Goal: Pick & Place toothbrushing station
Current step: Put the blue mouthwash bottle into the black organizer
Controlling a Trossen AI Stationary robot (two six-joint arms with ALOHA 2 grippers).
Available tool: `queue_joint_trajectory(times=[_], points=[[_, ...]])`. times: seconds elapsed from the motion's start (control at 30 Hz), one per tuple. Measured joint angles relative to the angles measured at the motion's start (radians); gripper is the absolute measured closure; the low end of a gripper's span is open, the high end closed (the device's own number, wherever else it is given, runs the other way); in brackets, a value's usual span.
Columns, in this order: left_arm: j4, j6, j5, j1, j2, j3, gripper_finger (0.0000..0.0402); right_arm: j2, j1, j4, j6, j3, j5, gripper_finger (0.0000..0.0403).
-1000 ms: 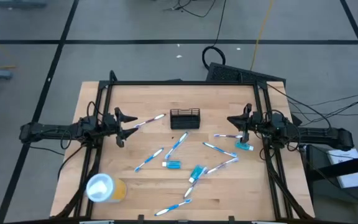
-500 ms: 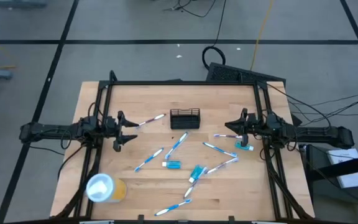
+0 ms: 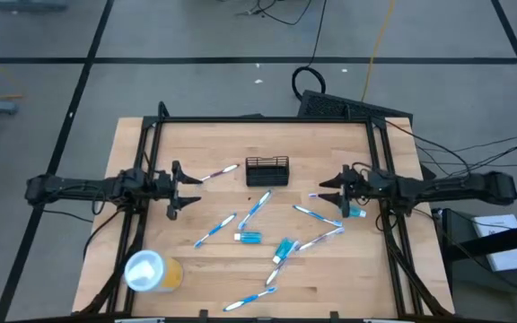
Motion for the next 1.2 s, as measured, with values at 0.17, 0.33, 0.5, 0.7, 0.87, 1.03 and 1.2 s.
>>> queue_joint_trajectory(times=[0.17,0.33,0.5,0.7,0.87,1.03,1.2], points=[[0.005,-0.035,0.009,0.0,0.032,0.0,0.0149,0.136,0.052,-0.047,-0.005,0.052,-0.002,0.0188],[0.0,-0.044,0.035,0.0,0.072,0.0,0.0149,0.28,0.151,0.007,-0.052,0.105,0.001,0.0192],[0.002,-0.044,0.035,0.0,0.111,0.0,0.0149,0.414,0.225,-0.093,-0.062,0.226,0.053,0.0199],[0.018,-0.05,0.035,0.0,0.127,0.0,0.0149,0.55,0.268,-0.288,-0.099,0.369,0.082,0.0199],[0.017,-0.069,0.037,0.0,0.127,0.0,0.0149,0.59,0.302,-0.398,-0.077,0.437,0.09,0.02],[0.005,-0.069,0.037,-0.001,0.13,0.0,0.0149,0.582,0.344,-0.567,-0.033,0.487,0.14,0.02],[-0.002,-0.07,0.035,0.0,0.133,0.0,0.0149,0.583,0.388,-0.766,-0.008,0.553,0.217,0.02]])
